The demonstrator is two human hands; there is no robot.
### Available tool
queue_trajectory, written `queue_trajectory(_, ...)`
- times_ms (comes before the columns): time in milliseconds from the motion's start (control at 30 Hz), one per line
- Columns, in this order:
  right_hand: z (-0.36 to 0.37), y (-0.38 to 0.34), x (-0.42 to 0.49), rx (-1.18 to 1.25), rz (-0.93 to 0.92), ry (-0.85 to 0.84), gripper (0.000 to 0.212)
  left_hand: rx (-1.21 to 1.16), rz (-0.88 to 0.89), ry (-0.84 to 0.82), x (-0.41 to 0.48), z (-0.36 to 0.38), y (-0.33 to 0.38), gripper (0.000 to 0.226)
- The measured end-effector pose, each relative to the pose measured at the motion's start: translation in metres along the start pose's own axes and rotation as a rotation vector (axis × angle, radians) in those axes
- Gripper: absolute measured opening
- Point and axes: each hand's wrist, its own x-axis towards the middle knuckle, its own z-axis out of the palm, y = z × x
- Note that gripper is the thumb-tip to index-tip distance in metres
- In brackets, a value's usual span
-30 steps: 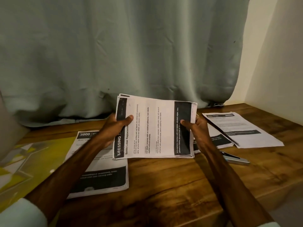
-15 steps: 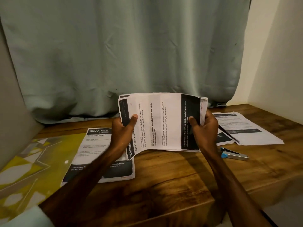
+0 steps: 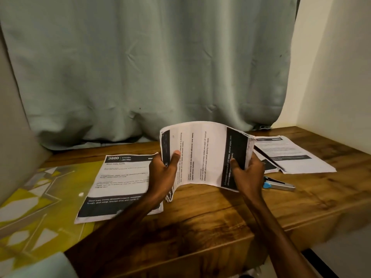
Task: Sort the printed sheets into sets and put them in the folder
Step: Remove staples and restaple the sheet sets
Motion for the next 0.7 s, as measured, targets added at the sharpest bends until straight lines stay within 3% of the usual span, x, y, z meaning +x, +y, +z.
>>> queue_trajectory(167,-0.004,-0.005,0.004,0.033,-0.029,0.018,0.056,-0.003,0.054,0.072,0.008,0.001,0.015,0.027)
queue_trajectory(267,-0.007,-0.019,0.012,0.049,-0.099,0.014,0.052,-0.031,0.122,0.107,0.018,0.001,0.035,0.033)
queue_trajectory(433,-0.006,-0.039,0.017,0.103,-0.146,0.008,0.017,-0.068,0.117,0.178,0.028,0.006,0.054,0.030)
queue_trajectory(700,0.004,-0.046,0.021,0.188,-0.070,0.140,0.041,-0.063,0.066,0.217,0.029,0.008,0.062,0.038)
